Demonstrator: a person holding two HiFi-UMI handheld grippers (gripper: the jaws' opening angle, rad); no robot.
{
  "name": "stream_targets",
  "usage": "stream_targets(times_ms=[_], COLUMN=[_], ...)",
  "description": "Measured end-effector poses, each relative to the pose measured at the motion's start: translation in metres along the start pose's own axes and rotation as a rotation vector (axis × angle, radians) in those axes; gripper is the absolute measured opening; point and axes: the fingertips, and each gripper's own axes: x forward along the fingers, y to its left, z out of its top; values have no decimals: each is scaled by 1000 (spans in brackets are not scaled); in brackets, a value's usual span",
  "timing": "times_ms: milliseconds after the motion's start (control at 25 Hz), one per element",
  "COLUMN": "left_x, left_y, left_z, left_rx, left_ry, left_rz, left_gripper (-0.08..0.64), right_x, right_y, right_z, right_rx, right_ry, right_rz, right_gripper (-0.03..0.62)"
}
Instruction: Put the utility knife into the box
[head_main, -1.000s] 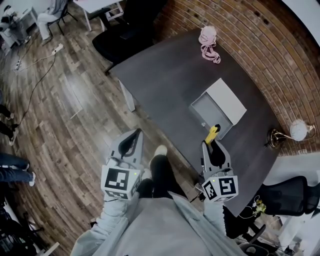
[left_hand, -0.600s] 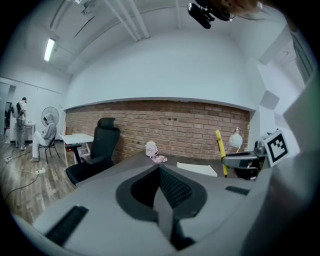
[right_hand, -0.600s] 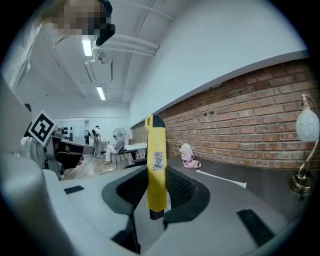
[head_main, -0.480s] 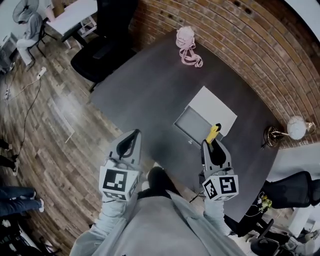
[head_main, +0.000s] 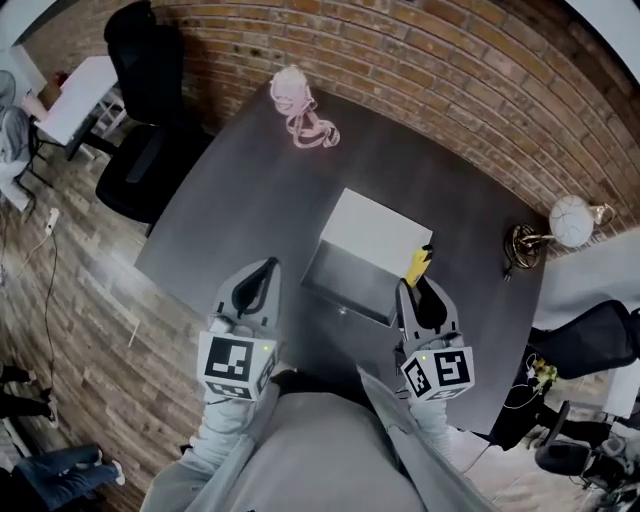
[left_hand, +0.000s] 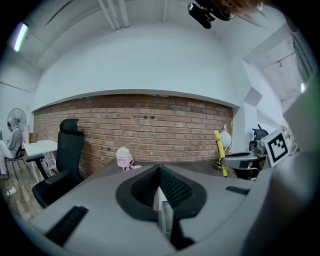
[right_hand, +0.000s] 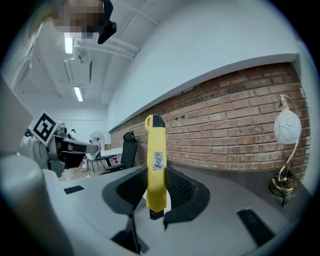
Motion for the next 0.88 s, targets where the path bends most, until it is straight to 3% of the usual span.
stream_targets(times_ms=[560, 880], left_x=[50, 76], left_y=[-29, -40], left_z=[30, 33], left_rx=[57, 71], left_ry=[-32, -17], left_rz=[-123, -258], left_gripper=[18, 18], right_x=[-5, -6], right_y=[-23, -26], right_z=[0, 5], right_rx=[-8, -20], right_ry=[5, 19], right_rz=[-56, -149], right_gripper=[126, 126])
